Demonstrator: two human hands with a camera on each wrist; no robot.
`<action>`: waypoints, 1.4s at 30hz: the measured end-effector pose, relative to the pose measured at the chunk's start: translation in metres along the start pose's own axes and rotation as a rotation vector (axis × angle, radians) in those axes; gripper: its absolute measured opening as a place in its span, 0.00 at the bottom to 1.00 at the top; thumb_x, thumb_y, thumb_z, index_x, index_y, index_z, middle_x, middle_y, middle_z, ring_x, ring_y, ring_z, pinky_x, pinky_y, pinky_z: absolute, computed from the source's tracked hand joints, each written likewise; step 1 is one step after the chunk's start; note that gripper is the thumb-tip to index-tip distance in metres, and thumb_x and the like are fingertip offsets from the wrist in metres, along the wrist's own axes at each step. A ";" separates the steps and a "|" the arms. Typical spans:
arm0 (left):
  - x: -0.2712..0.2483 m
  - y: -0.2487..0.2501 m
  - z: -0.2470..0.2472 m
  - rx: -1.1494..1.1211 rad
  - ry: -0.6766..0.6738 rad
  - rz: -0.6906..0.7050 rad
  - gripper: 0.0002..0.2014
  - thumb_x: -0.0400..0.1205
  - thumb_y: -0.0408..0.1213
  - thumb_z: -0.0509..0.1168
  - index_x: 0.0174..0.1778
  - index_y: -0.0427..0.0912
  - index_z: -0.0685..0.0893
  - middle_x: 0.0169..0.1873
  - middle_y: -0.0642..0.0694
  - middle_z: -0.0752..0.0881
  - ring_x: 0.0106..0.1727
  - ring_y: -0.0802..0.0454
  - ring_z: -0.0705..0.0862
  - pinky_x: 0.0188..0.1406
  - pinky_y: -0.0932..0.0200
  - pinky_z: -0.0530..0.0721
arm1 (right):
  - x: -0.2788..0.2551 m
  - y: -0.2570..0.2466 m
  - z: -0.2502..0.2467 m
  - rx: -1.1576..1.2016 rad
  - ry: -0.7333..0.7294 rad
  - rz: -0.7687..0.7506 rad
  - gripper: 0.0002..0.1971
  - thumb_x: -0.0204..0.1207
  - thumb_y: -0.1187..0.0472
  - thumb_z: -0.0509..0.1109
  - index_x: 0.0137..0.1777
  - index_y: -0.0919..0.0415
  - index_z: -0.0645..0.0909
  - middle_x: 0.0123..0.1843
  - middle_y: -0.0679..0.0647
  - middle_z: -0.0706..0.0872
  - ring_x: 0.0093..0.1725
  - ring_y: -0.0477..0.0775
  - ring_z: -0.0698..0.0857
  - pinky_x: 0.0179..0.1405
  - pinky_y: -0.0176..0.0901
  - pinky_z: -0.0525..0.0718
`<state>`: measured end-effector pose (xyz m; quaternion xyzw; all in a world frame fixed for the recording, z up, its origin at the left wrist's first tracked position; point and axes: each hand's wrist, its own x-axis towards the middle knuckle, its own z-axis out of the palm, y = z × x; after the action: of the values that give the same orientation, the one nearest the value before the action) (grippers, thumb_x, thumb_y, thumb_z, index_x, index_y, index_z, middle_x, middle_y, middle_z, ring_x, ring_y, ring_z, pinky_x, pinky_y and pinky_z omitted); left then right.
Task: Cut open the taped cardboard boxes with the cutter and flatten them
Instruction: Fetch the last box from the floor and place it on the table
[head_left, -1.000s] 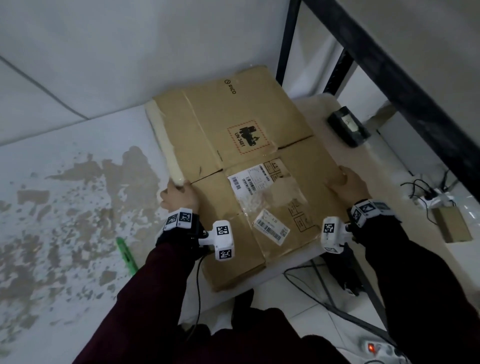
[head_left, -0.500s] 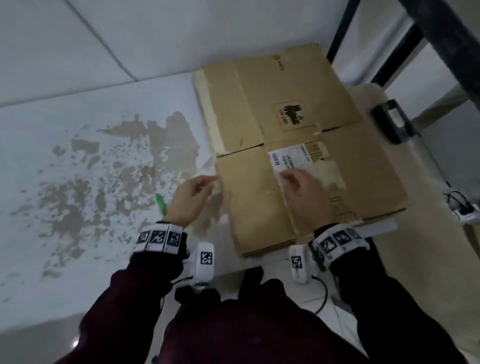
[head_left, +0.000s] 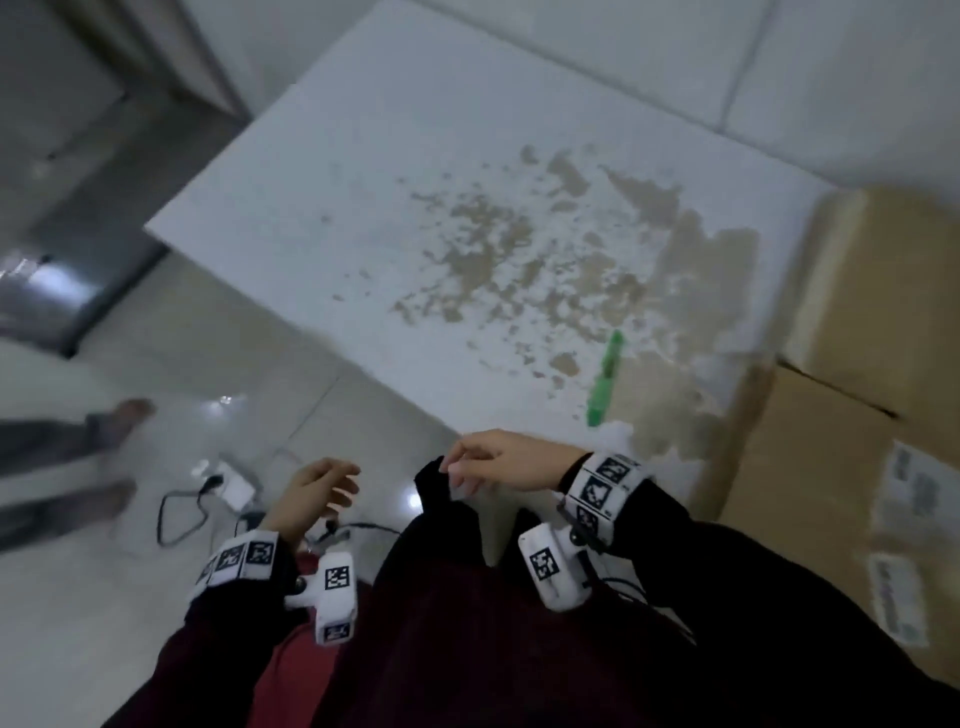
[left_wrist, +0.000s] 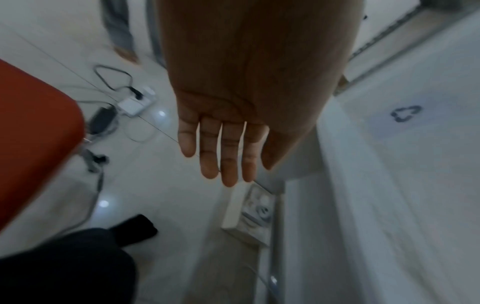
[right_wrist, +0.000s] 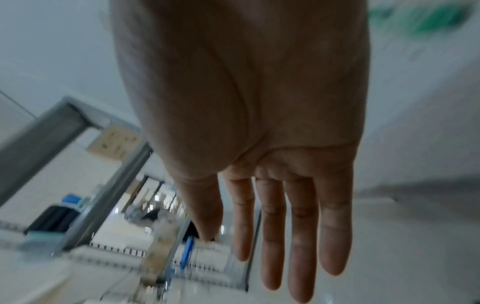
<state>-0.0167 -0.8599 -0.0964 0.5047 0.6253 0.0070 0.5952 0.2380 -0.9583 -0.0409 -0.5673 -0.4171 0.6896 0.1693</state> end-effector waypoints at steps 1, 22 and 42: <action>0.002 -0.018 -0.010 -0.040 0.035 -0.058 0.10 0.87 0.34 0.57 0.48 0.35 0.82 0.36 0.40 0.83 0.31 0.48 0.80 0.28 0.62 0.75 | 0.019 -0.004 0.009 -0.022 -0.057 0.035 0.15 0.85 0.59 0.59 0.65 0.68 0.75 0.52 0.57 0.83 0.48 0.53 0.83 0.52 0.46 0.81; 0.079 -0.161 -0.238 -0.330 0.293 -0.608 0.13 0.86 0.31 0.58 0.60 0.26 0.80 0.31 0.39 0.81 0.30 0.46 0.78 0.28 0.61 0.69 | 0.311 -0.096 0.070 0.199 0.296 0.578 0.08 0.84 0.63 0.57 0.44 0.61 0.74 0.35 0.55 0.79 0.30 0.51 0.79 0.27 0.38 0.74; 0.281 -0.005 -0.477 -0.354 0.266 -0.546 0.06 0.84 0.32 0.58 0.49 0.35 0.80 0.32 0.43 0.83 0.26 0.50 0.83 0.28 0.61 0.69 | 0.598 -0.307 0.074 0.373 0.205 0.567 0.08 0.85 0.61 0.57 0.44 0.59 0.74 0.28 0.52 0.80 0.14 0.40 0.79 0.14 0.30 0.75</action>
<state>-0.3173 -0.4003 -0.1681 0.2026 0.7984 0.0217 0.5667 -0.0828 -0.3815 -0.1875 -0.6861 -0.0905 0.7130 0.1129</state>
